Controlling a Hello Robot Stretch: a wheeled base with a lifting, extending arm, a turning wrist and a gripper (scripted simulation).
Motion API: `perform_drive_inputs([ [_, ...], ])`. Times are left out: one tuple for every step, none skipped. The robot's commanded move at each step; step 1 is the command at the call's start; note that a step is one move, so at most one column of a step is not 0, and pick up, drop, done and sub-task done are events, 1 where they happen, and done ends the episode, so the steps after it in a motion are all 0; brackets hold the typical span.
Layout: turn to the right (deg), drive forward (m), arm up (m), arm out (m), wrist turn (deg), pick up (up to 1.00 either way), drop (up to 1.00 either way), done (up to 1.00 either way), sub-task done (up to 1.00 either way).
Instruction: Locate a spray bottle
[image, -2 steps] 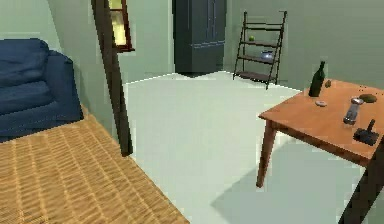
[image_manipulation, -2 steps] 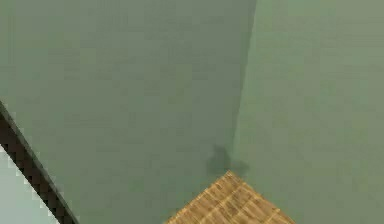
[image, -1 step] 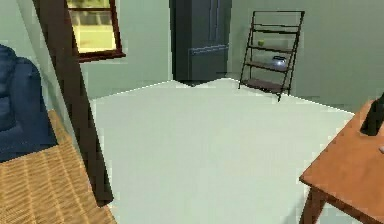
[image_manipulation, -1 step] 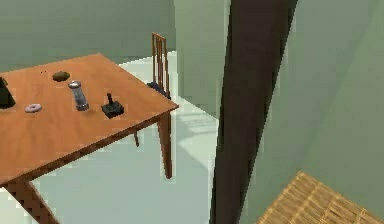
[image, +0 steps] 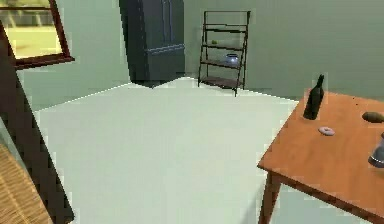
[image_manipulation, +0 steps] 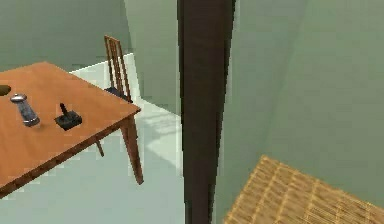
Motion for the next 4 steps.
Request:
perform_drive_inputs([
  [0.0, 0.95, 0.00, 0.00, 0.0, 0.00, 0.00, 0.00, 0.00],
  [-45.0, 0.00, 0.00, 0.00, 0.0, 0.00, 0.00, 0.00, 0.00],
  [-9.0, 0.00, 0.00, 0.00, 0.0, 0.00, 0.00, 0.00, 0.00],
  [0.0, 0.35, 0.00, 0.00, 0.0, 0.00, 0.00, 0.00, 0.00],
])
